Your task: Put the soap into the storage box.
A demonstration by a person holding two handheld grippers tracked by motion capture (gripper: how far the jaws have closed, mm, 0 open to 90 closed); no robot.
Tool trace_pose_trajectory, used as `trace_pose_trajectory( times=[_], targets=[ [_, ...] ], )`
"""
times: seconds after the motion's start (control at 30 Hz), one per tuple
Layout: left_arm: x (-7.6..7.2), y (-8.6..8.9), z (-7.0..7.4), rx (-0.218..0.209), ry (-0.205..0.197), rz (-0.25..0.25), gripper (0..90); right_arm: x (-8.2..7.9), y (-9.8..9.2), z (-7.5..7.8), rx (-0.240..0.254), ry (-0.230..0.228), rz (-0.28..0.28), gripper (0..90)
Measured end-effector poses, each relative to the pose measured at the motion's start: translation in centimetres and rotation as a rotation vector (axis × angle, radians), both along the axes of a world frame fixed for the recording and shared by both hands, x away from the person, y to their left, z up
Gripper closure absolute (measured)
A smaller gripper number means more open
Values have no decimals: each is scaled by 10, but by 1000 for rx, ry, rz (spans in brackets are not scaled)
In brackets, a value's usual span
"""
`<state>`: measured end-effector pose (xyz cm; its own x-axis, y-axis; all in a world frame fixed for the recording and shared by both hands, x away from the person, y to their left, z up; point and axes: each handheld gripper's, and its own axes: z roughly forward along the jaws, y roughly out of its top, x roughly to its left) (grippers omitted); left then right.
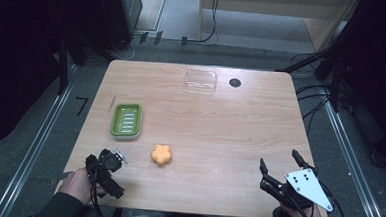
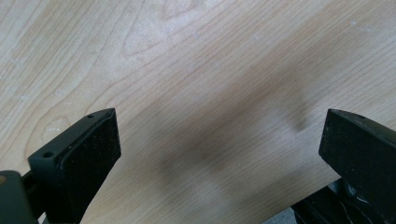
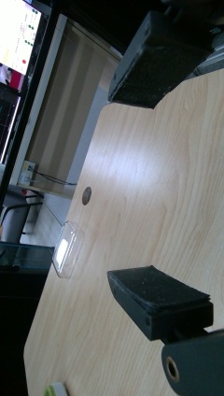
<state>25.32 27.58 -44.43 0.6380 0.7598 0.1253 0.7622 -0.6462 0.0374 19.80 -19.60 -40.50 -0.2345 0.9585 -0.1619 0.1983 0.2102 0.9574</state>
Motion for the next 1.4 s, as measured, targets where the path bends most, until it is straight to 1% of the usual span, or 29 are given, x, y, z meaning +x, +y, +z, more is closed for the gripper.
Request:
trace_pose_trajectory(
  times=[0.07,0.2,0.37,0.47,0.6,0.73,0.77,0.8,0.9,0.93,0.97,1.0,1.07,1.13,1.2,1.27,1.37,1.4],
  targets=[
    [0,0,0,-3,3,-3,0,0,-1,0,-2,-4,0,133],
    [0,-1,0,-6,-8,-3,0,0,-1,0,-3,-5,0,133],
    [1,-2,0,-2,-10,-9,0,0,-2,0,2,-2,-2,133],
    [3,-6,1,0,-20,-18,0,0,-4,-1,4,1,-4,133],
    [4,-8,1,-2,-22,-22,0,0,-6,-1,15,-2,-8,133],
    [5,-8,3,-15,-24,-21,0,1,-4,-1,4,-1,2,133],
    [5,-9,4,-19,-35,-17,0,1,-3,-1,2,1,3,133],
    [4,-9,5,-21,-36,-25,0,1,-2,-1,3,3,3,133],
    [4,-10,7,-23,-42,-27,0,2,-2,-1,1,3,6,133],
    [4,-10,7,-35,-48,-22,0,2,-1,0,0,1,2,133],
    [4,-11,8,-35,-45,-28,0,2,-1,0,0,1,2,133],
    [5,-13,9,-48,-47,-32,0,2,1,0,-9,0,6,133],
    [5,-14,10,-52,-53,-35,0,2,2,0,-11,4,7,133],
    [8,-19,12,-52,-52,-54,0,2,2,0,-4,-1,4,133],
    [9,-21,13,-52,-56,-57,0,3,2,0,-9,1,8,133],
    [13,-26,16,-62,-60,-59,0,3,3,0,-17,2,14,133],
    [16,-29,17,-61,-58,-68,0,3,3,0,-15,0,14,133],
    [20,-33,19,-60,-62,-73,0,3,2,0,-7,2,8,133]
  ],
)
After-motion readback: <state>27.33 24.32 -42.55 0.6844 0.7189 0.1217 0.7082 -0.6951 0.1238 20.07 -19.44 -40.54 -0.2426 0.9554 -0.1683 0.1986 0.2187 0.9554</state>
